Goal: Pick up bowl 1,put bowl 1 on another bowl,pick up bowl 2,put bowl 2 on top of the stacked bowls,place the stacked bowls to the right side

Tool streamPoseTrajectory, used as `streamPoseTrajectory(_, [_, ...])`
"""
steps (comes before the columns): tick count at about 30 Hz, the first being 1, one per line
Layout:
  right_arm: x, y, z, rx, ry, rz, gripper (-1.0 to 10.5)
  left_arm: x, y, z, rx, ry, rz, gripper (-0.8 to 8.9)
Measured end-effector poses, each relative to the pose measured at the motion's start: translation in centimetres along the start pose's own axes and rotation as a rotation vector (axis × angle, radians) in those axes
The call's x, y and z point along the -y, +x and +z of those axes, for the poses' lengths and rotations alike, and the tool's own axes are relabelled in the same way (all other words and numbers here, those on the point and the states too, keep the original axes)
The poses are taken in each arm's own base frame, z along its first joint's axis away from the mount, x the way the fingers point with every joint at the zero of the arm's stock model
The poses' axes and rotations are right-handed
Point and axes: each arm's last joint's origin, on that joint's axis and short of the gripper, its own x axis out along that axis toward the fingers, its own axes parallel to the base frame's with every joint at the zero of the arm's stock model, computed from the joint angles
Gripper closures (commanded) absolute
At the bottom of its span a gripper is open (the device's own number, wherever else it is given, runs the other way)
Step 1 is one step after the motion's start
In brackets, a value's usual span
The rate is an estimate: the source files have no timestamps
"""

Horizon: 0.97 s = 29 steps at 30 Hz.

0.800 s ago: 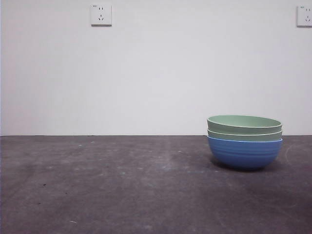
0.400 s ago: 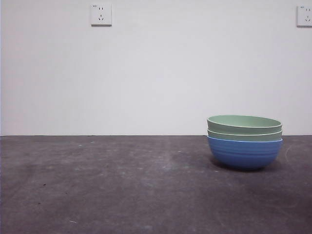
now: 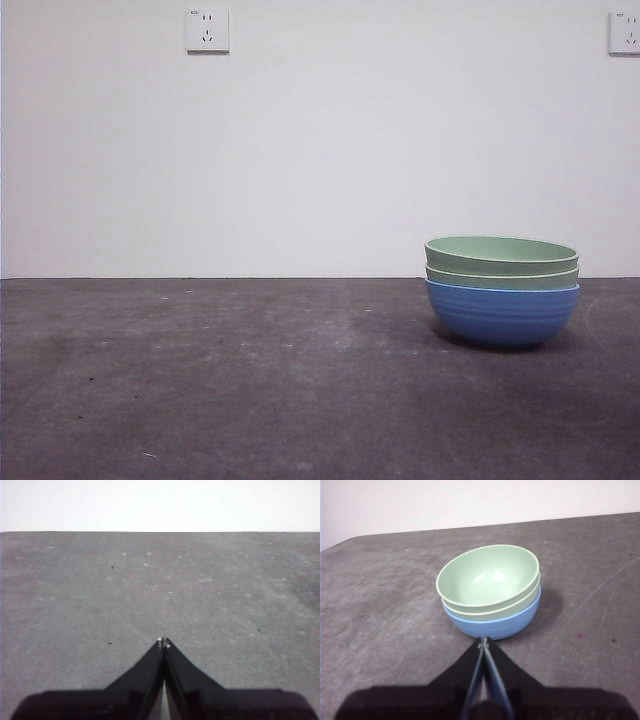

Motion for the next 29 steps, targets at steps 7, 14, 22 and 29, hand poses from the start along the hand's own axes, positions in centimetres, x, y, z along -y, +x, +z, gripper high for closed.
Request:
streamPoseTrajectory(7, [0.0, 0.0, 0.0, 0.0, 0.0, 0.0, 9.4, 0.0, 0.0, 0.0, 0.0, 0.0, 0.0, 8.17])
streamPoseTrajectory(14, [0.0, 0.0, 0.0, 0.0, 0.0, 0.0, 9.4, 0.0, 0.0, 0.0, 0.0, 0.0, 0.0, 8.17])
streamPoseTrajectory(22, [0.0, 0.0, 0.0, 0.0, 0.0, 0.0, 9.4, 0.0, 0.0, 0.0, 0.0, 0.0, 0.0, 8.17])
streamPoseTrajectory(29, [0.0, 0.0, 0.0, 0.0, 0.0, 0.0, 9.4, 0.0, 0.0, 0.0, 0.0, 0.0, 0.0, 8.17])
